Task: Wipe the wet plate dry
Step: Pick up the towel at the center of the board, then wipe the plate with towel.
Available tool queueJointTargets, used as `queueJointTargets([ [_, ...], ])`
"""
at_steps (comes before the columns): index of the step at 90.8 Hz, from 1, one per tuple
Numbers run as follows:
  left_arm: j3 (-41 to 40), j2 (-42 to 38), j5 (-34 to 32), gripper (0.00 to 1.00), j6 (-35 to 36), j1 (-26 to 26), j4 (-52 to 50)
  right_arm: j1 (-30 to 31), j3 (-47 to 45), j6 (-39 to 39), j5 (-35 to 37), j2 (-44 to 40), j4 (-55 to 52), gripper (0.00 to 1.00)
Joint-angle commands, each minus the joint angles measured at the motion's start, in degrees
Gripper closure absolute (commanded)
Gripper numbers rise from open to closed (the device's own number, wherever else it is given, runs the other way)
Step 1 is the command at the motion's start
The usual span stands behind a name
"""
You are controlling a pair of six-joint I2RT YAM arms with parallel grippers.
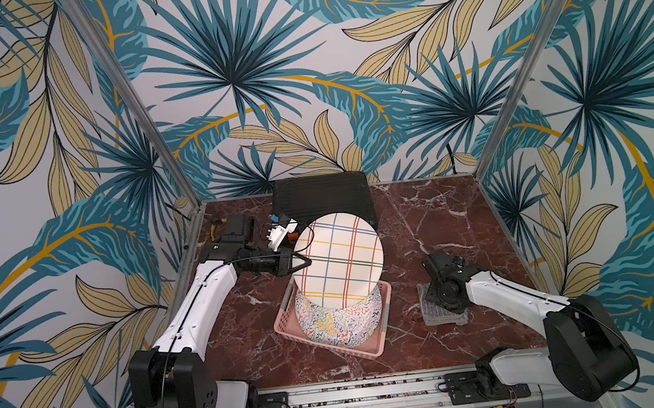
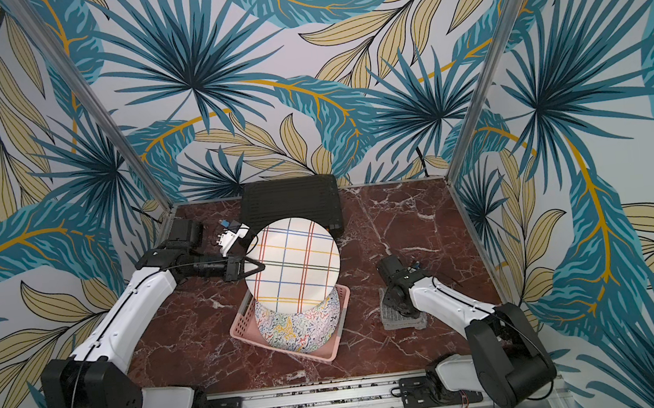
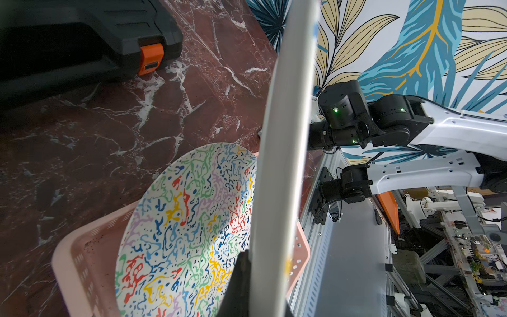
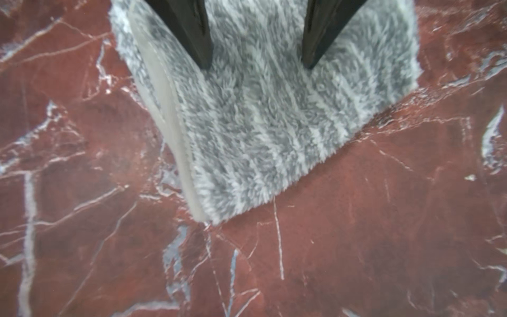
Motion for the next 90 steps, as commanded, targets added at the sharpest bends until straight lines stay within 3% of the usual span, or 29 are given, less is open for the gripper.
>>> queueJointTargets([
  [1,0.42,-2.61,2.73,1.00,-0.02,0.15,2.70,0.29,-1.46,1.34,-0.13,-0.69,1.93,0.41],
  [14,0.58,-2.69,2.56,1.00,-0.55,0.24,3.11,0.28,-0.51,1.22,-0.67,0.96,1.89,0.37],
  [21,0.68,-2.88,2.55,1.00,-0.58,0.18,3.19,0.31,0.48,1.22,-0.86,2.07,1.06,0.42],
  [25,0.70,-2.97,2.55,1.00,-0.67,0.21,3.21,0.32,0.72,1.30,-0.95,2.50,0.98,0.49],
  [43,0.33,-3.29,2.16,1.00,-0.55,0.20,3.28,0.29,0.55,1.53,-0.57,1.88,1.44,1.00],
  [64,-2.18,-3.70,1.39,1.00,-1.47,0.23,6.74,0.29,0.97,-6.78,-0.23,-11.59,4.86,1.00],
  [78,-2.34,-3.29,2.46,1.00,-0.87,0.16,7.32,0.46,2.51,-15.77,-7.42,-22.37,11.61,1.00],
  [90,-2.60,-2.90,2.28,1.00,-1.18,0.02,8.04,2.61,7.35,-19.36,-14.04,-24.99,14.92,1.00],
])
